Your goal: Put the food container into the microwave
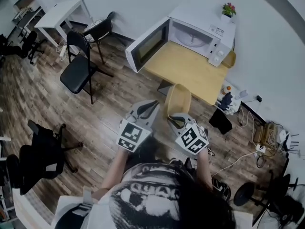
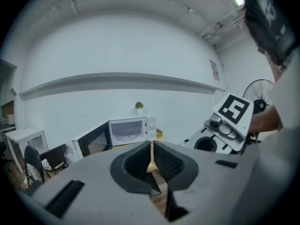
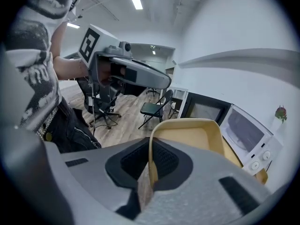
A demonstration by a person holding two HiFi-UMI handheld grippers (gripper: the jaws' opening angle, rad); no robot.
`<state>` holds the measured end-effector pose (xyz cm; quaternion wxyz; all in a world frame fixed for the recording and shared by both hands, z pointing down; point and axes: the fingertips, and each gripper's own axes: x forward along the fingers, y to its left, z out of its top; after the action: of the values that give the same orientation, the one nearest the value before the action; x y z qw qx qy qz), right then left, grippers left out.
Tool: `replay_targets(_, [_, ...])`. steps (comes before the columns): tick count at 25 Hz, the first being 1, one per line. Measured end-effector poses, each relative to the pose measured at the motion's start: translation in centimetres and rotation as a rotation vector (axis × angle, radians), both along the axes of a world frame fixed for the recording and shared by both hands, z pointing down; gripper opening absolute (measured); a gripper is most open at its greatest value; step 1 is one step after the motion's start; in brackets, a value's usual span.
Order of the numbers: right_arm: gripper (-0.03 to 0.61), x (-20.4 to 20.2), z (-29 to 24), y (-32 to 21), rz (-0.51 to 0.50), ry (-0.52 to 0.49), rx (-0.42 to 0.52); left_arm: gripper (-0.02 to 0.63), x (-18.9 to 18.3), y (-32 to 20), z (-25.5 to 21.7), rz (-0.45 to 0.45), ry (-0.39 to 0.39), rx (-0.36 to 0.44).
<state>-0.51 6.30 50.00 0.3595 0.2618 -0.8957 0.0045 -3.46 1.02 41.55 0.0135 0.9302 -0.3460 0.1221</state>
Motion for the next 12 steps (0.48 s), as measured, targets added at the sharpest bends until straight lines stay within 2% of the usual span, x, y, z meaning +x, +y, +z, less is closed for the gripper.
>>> replay_targets(6, [0.02, -3.0, 0.6, -3.7, 0.053, 0.026, -0.015, 0.017, -3.1, -4.4, 0.3, 0.053, 0.018, -0.005])
replay_targets(12, [0.02, -4.7, 1.2, -5.1, 0.118, 0.035, -0.021, 0.017, -4.8, -6.3, 0.9, 0.113, 0.028, -0.014])
